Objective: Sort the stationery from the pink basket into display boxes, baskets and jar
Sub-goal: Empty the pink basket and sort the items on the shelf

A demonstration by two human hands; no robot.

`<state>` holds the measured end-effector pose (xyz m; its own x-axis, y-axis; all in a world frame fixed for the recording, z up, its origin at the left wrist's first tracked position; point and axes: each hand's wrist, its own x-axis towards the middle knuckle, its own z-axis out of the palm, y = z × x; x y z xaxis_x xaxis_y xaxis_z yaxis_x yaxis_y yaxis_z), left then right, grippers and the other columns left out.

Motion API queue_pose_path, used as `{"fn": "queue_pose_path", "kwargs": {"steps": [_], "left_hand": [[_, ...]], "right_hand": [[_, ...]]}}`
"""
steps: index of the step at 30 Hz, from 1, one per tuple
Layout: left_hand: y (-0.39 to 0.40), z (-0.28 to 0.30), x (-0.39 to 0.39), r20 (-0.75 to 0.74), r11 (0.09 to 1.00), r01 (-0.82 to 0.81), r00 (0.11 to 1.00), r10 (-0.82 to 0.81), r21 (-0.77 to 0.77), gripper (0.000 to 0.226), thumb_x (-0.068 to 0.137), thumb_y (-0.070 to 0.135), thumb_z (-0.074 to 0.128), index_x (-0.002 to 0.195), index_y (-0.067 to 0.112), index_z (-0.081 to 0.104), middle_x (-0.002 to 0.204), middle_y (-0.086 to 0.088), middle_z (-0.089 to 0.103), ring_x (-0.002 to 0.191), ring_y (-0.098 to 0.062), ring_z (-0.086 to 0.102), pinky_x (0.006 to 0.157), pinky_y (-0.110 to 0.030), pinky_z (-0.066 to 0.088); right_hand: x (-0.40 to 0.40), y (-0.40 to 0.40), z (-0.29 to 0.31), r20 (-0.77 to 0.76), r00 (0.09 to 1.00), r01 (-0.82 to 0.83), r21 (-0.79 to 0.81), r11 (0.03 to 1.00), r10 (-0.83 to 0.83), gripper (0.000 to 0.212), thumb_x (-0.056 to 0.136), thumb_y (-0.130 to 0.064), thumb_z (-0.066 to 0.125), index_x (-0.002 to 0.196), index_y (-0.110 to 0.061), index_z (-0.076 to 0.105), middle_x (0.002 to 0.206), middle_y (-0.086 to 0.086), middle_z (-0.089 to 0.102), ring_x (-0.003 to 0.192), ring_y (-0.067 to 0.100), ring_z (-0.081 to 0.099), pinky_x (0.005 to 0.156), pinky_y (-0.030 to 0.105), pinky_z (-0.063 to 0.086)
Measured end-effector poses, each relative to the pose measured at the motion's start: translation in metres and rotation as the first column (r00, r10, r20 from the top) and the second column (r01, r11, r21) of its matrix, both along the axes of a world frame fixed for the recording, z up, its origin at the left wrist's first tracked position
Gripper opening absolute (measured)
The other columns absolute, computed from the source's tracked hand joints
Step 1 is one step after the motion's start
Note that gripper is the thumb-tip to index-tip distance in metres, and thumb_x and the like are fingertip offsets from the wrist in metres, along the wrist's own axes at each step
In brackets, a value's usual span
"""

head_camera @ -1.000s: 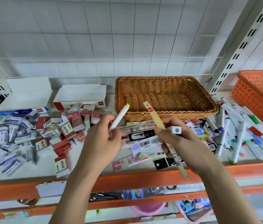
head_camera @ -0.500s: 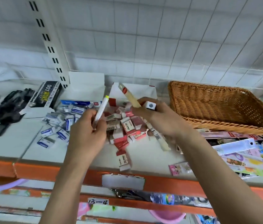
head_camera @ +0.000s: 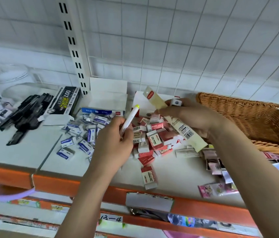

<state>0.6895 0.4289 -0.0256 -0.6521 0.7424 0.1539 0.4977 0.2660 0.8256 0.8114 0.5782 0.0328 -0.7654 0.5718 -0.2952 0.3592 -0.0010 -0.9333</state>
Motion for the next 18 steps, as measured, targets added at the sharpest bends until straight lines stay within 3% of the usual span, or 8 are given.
{"fn": "queue_pose_path", "kwargs": {"steps": [3, 6, 9, 12, 15, 18], "left_hand": [[0.006, 0.0, 0.002, -0.002, 1.0, 0.024, 1.0, -0.024, -0.012, 0.008, 0.094, 0.02, 0.051, 0.098, 0.014, 0.055, 0.056, 0.004, 0.045, 0.039, -0.006, 0.042, 0.037, -0.015, 0.028], [0.01, 0.001, 0.005, 0.027, 0.999, 0.054, 0.998, -0.054, 0.002, 0.006, 0.095, 0.019, 0.051, 0.098, 0.015, 0.054, 0.057, 0.003, 0.045, 0.036, -0.003, 0.042, 0.035, -0.014, 0.028], [0.012, 0.002, 0.005, 0.041, 0.999, 0.047, 0.998, -0.048, 0.016, 0.009, 0.095, 0.02, 0.051, 0.102, 0.017, 0.054, 0.06, 0.002, 0.046, 0.037, -0.002, 0.042, 0.035, -0.014, 0.029], [0.013, 0.001, 0.002, 0.022, 1.0, 0.021, 1.0, -0.022, 0.023, 0.014, 0.095, 0.02, 0.05, 0.107, 0.015, 0.056, 0.061, 0.002, 0.046, 0.038, -0.004, 0.041, 0.036, -0.013, 0.029], [0.015, -0.002, 0.003, -0.033, 0.999, 0.04, 0.999, -0.04, -0.012, 0.019, 0.095, 0.016, 0.049, 0.113, 0.013, 0.057, 0.07, 0.002, 0.048, 0.05, -0.006, 0.042, 0.042, -0.011, 0.034], [0.018, -0.002, 0.013, -0.134, 0.998, 0.07, 0.989, -0.07, -0.003, 0.029, 0.095, 0.011, 0.048, 0.123, 0.012, 0.055, 0.082, 0.001, 0.053, 0.057, -0.006, 0.044, 0.05, -0.009, 0.038]], "right_hand": [[0.0, 0.003, 0.0, 0.034, 0.999, -0.047, 0.15, 0.988, 0.043, 0.025, 0.077, -0.034, 0.069, 0.098, -0.02, 0.072, 0.085, 0.004, 0.073, 0.082, 0.026, 0.069, 0.088, 0.052, 0.052], [-0.003, 0.004, -0.001, 0.024, 1.0, -0.018, 0.222, 0.975, 0.013, 0.023, 0.075, -0.039, 0.067, 0.092, -0.024, 0.072, 0.09, 0.005, 0.073, 0.09, 0.029, 0.069, 0.091, 0.056, 0.049], [-0.005, 0.004, -0.005, -0.009, 0.997, 0.071, 0.308, 0.949, -0.072, 0.017, 0.084, -0.029, 0.064, 0.088, -0.013, 0.069, 0.08, 0.007, 0.071, 0.081, 0.028, 0.067, 0.084, 0.044, 0.052], [-0.005, 0.003, -0.009, -0.007, 0.995, 0.091, 0.391, 0.916, -0.096, 0.025, 0.085, -0.029, 0.061, 0.09, -0.006, 0.067, 0.088, 0.019, 0.068, 0.077, 0.035, 0.061, 0.077, 0.043, 0.049], [0.0, 0.004, -0.013, 0.016, 0.99, 0.112, 0.481, 0.87, -0.137, 0.023, 0.09, -0.027, 0.058, 0.085, -0.006, 0.065, 0.075, 0.009, 0.069, 0.057, 0.008, 0.055, 0.059, 0.022, 0.042], [0.016, 0.002, -0.017, -0.004, 0.972, 0.193, 0.582, 0.79, -0.235, 0.024, 0.091, -0.025, 0.056, 0.075, -0.008, 0.061, 0.065, 0.001, 0.067, 0.045, 0.005, 0.049, 0.046, 0.017, 0.037]]}}
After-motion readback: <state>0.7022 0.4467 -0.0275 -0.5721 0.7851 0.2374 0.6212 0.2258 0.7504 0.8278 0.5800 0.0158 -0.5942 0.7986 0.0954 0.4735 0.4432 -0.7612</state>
